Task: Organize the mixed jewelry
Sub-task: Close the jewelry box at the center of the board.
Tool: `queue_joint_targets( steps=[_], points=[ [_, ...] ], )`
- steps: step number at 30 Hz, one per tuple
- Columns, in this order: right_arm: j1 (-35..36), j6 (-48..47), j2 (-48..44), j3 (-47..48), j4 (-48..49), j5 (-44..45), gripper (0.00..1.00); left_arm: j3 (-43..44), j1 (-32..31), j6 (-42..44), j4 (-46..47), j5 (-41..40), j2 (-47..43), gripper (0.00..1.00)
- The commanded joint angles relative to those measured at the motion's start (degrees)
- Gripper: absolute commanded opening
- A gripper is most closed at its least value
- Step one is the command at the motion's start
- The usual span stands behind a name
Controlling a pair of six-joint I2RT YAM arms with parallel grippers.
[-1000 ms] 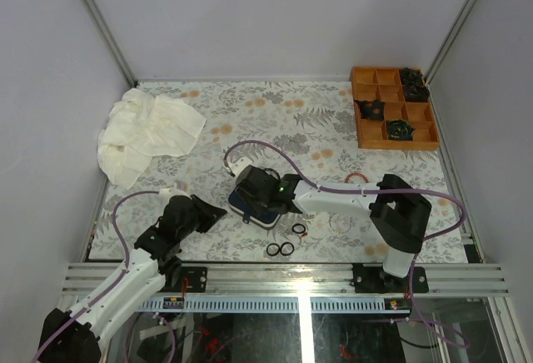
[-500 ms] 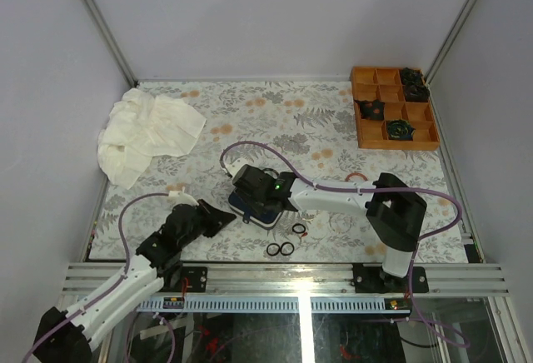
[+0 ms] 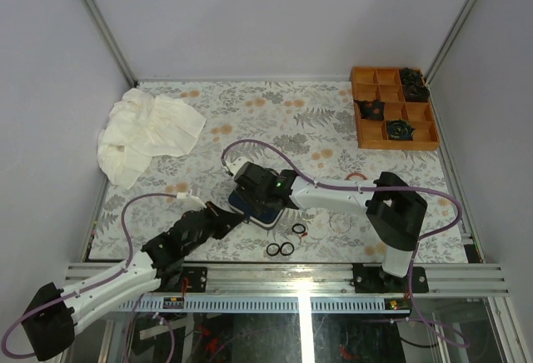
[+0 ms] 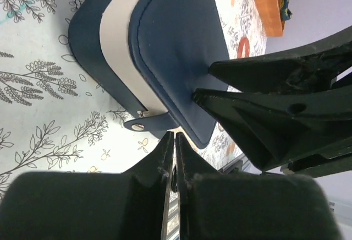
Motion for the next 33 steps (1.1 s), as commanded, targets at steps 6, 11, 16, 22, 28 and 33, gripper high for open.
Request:
queue_joint_targets(
  steps=[6, 11, 16, 22, 28, 33],
  points=[
    [-0.7, -1.1, 3.3, -1.9, -4.0, -2.7, 0.45, -2.9, -0.6, -0.3, 5.1, -4.5, 5.3, 0.02],
    [-1.0, -1.2, 3.4, -2.0, -4.0, -3.1, 0.45, -1.9, -1.1, -0.4, 4.8, -4.2, 9.0, 0.01],
    [-1.1, -1.2, 3.3, -2.2, -3.7, -3.2, 0.45, -2.3, -1.1, -0.6, 7.4, -5.0, 10.3, 0.02],
    [-1.3, -1.4, 3.6, -2.2, -3.7, -3.5, 0.45, -3.3, -1.3, -0.7, 12.3, -5.2, 11.4, 0.02],
    [-1.3, -1.4, 3.6, -2.2, -3.6, -3.6, 0.45, -2.8, -1.3, -0.7, 14.0, -5.1, 15.2, 0.02],
    [-1.3, -1.5, 3.8, -2.2, -3.6, -3.7, 0.45, -2.7, -1.4, -0.9, 16.0, -4.6, 18.1, 0.02]
  ],
)
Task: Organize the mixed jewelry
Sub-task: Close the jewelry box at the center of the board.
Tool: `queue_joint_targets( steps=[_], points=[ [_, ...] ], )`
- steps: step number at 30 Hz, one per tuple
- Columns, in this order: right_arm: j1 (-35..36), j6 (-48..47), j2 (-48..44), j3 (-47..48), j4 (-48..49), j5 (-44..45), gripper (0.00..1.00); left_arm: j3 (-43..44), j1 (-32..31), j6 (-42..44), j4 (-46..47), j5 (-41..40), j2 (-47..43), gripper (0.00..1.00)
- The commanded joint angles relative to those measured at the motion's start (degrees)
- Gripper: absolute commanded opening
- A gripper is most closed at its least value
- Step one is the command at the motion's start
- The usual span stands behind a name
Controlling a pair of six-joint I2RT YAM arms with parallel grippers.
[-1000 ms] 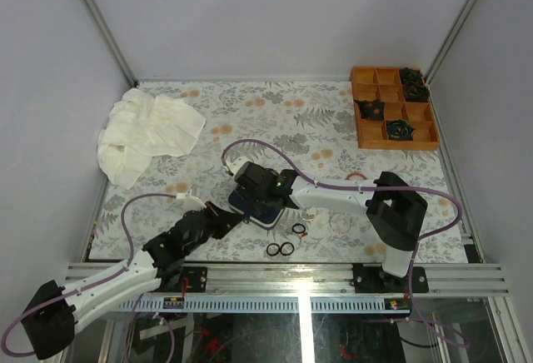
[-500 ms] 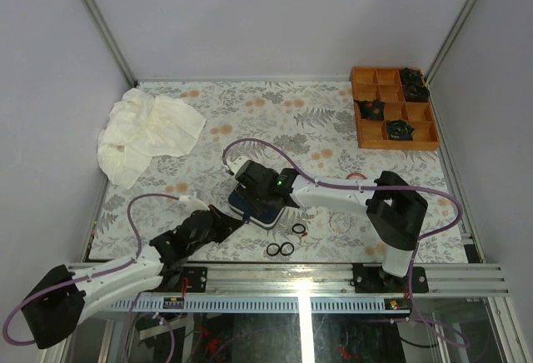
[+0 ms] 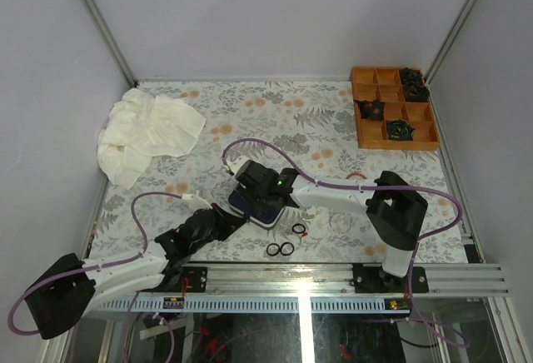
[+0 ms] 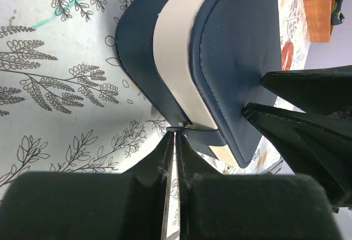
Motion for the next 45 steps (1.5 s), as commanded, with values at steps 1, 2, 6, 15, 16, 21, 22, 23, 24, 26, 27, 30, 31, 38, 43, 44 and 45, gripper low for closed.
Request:
queue_joint_targets(
  steps=[1, 2, 6, 15, 16, 21, 22, 23, 24, 26, 27, 30, 31, 38, 43, 44, 45],
  points=[
    [-0.5, -1.0, 3.8, -2.2, -3.7, -1.6, 0.45, -2.8, -0.5, -0.1, 5.4, -1.6, 1.3, 0.02],
    [-0.4, -1.0, 3.8, -2.1, -3.8, -1.8, 0.45, -2.9, -0.6, -0.3, 5.4, -1.9, 1.2, 0.02],
    [-0.5, -1.0, 3.9, -2.2, -3.8, -1.9, 0.45, -3.2, -0.5, -0.5, 4.6, -2.7, 0.1, 0.02],
    [-0.5, -1.1, 4.5, -1.9, -4.0, -2.4, 0.45, -2.0, -0.6, 0.0, 7.7, -3.0, 4.4, 0.02],
    [-0.5, -1.2, 4.6, -1.8, -4.0, -2.4, 0.45, -1.8, -0.5, 0.0, 8.6, -2.9, 5.5, 0.02],
    [-1.0, -1.3, 5.9, -1.6, -4.2, -4.1, 0.45, -1.6, -0.6, -0.3, 13.6, -2.4, 10.7, 0.02],
    [-1.5, -1.3, 6.3, -1.5, -4.3, -5.1, 0.45, -1.4, -0.5, -0.3, 14.1, -2.3, 11.4, 0.02],
    [-1.9, -1.3, 6.8, -1.4, -4.5, -6.1, 0.45, -1.1, -0.5, -0.1, 14.5, -2.3, 11.9, 0.02],
    [-2.3, -1.4, 7.0, -1.2, -4.7, -6.6, 0.45, -0.8, -0.5, 0.0, 14.7, -2.4, 12.3, 0.02],
    [-2.9, -1.4, 7.3, -1.2, -4.6, -7.8, 0.45, -0.3, -0.5, 0.4, 15.1, -2.6, 13.0, 0.02],
    [-3.1, -1.4, 7.4, -1.2, -4.7, -8.1, 0.45, 0.0, -0.5, 0.6, 15.0, -2.7, 13.3, 0.02],
    [-3.2, -1.3, 8.2, -0.7, -5.1, -8.3, 0.45, 0.7, -0.5, 1.0, 15.0, -2.7, 14.3, 0.02],
    [-3.2, -1.4, 8.5, -0.3, -5.5, -8.4, 0.45, 1.0, -0.5, 1.2, 14.8, -2.6, 14.7, 0.02],
    [-1.9, -0.4, 10.9, 1.7, -7.6, -3.4, 0.44, 7.1, -0.4, 2.4, 4.2, -0.6, 15.9, 0.02],
    [-1.2, -0.4, 11.6, 2.3, -8.0, -2.2, 0.44, 10.9, 0.8, 5.0, -3.3, 1.8, 16.0, 0.02],
    [-1.1, -0.3, 11.8, 2.5, -8.3, -2.1, 0.44, 11.7, 1.4, 5.6, -4.7, 2.4, 16.2, 0.02],
    [-1.1, -0.3, 12.3, 2.7, -8.4, -1.8, 0.44, 12.5, 2.0, 6.1, -5.8, 3.0, 16.3, 0.02]
  ],
)
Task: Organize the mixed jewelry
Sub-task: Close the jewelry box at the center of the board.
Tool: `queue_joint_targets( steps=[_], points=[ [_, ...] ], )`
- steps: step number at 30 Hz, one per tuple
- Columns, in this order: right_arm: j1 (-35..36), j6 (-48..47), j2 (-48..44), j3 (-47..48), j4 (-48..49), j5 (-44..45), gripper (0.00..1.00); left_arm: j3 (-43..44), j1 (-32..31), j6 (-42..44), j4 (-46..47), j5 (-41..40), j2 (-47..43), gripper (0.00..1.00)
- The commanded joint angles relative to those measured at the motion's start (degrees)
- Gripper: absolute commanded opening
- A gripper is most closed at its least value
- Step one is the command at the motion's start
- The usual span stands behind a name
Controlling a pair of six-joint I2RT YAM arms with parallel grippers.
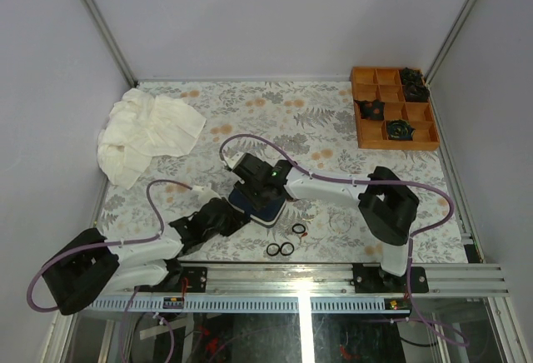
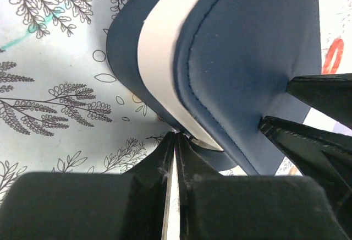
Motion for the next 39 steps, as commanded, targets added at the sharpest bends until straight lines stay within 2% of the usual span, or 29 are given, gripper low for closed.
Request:
queue_joint_targets(
  steps=[1, 8, 16, 20, 27, 39],
  points=[
    [1.0, 0.6, 8.8, -2.7, -3.3, 1.4, 0.44, 5.1, 2.1, 3.7, -6.0, 3.3, 1.1, 0.02],
    [1.5, 0.4, 10.2, -1.5, -4.0, 1.9, 0.44, 13.3, 2.9, 6.3, -19.8, 5.6, 2.6, 0.0],
    [1.3, 0.3, 10.4, -1.6, -3.6, 1.4, 0.45, 15.9, 2.9, 6.5, -31.8, 5.7, -3.0, 0.0],
    [1.0, 0.3, 10.6, -1.3, -3.6, 0.9, 0.45, 16.8, 2.7, 6.1, -32.6, 5.7, -5.4, 0.0],
    [0.3, 0.2, 10.0, -2.2, -3.0, -0.4, 0.45, 18.1, 2.0, 6.6, -30.9, 5.2, 0.1, 0.0],
    [-0.1, 0.3, 10.1, -2.4, -2.8, -1.0, 0.45, 18.0, 1.2, 5.7, -29.0, 1.7, 3.1, 0.0]
  ],
)
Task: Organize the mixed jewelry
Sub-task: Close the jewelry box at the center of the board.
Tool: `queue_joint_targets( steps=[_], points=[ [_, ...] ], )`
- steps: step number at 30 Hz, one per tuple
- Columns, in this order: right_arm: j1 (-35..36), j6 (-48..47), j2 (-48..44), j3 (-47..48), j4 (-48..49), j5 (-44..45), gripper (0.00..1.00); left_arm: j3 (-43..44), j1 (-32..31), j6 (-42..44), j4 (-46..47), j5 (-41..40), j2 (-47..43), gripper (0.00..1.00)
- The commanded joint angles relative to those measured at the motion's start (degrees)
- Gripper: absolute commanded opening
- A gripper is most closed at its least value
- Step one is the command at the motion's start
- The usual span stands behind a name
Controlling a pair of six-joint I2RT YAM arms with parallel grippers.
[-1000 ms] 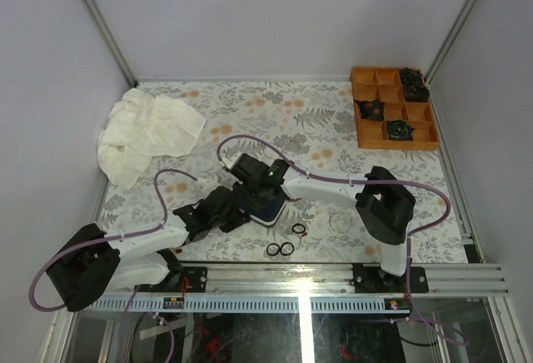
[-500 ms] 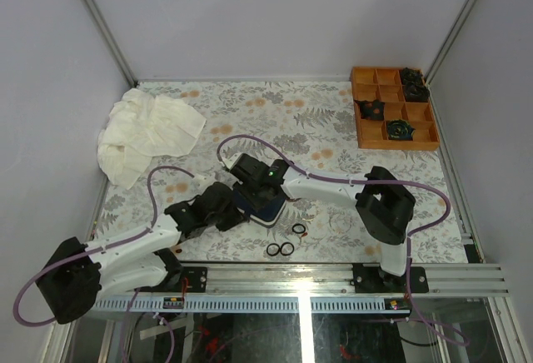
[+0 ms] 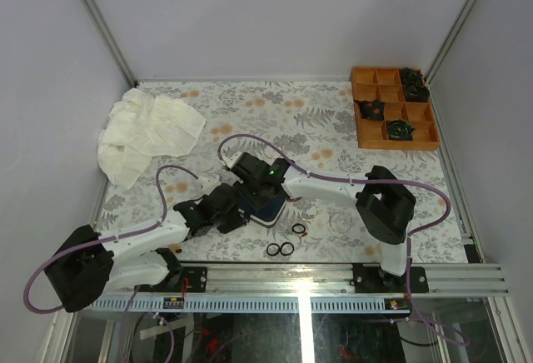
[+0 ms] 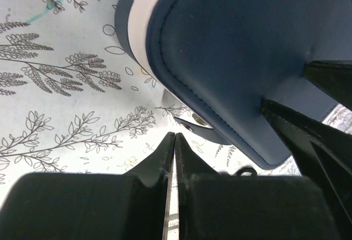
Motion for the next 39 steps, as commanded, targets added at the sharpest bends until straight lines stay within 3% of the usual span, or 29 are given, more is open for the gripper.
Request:
queue_joint_targets(
  steps=[1, 8, 18, 25, 39],
  points=[
    [-0.2, 0.3, 8.1, -4.5, -0.5, -1.3, 0.45, 1.7, -0.3, 0.2, 1.5, -3.2, 2.3, 0.0],
    [-0.2, 0.2, 8.4, -4.6, -0.3, -1.7, 0.45, 0.6, -1.0, -3.1, 12.1, -4.4, 6.9, 0.0],
    [-0.3, 0.1, 9.2, -3.8, -1.0, -2.3, 0.45, 1.8, -1.9, -9.3, 15.3, -6.0, 12.1, 0.0],
    [-0.2, 0.0, 10.4, -3.2, -1.4, -2.9, 0.45, 3.1, -1.9, -12.5, 13.6, -9.3, 14.0, 0.0],
    [-2.4, 3.2, 8.8, -9.1, 4.8, -13.2, 0.45, 7.8, -1.9, -22.3, 11.6, -13.2, 21.9, 0.0]
  ],
)
